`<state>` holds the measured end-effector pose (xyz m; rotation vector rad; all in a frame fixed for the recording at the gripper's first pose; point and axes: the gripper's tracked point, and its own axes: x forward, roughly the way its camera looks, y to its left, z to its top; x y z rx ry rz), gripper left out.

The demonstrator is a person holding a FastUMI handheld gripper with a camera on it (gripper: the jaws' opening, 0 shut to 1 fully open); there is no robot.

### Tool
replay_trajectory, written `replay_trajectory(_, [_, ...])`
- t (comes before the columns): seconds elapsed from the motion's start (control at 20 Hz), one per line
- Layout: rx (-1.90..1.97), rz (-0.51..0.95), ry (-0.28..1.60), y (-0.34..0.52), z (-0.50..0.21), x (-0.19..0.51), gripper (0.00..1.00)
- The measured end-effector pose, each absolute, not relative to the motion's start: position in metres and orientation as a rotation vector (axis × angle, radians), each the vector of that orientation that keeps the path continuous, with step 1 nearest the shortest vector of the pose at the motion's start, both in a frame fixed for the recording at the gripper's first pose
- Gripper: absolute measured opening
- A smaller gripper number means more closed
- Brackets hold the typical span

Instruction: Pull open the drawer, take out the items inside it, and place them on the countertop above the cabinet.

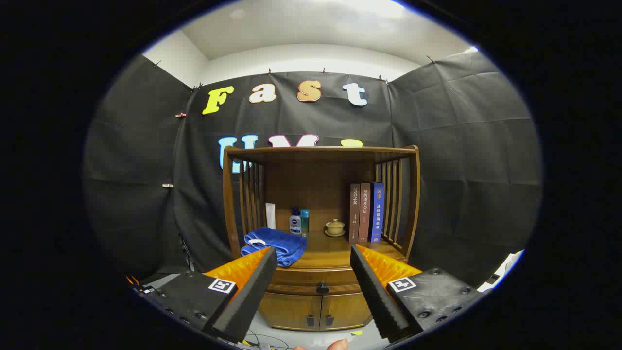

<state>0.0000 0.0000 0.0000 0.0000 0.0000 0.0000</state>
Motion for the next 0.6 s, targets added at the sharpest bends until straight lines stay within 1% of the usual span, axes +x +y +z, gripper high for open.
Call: replay_trajectory(0.6, [0.011, 0.003, -0.004, 0.0024, -0.0006, 0.0002, 0.98])
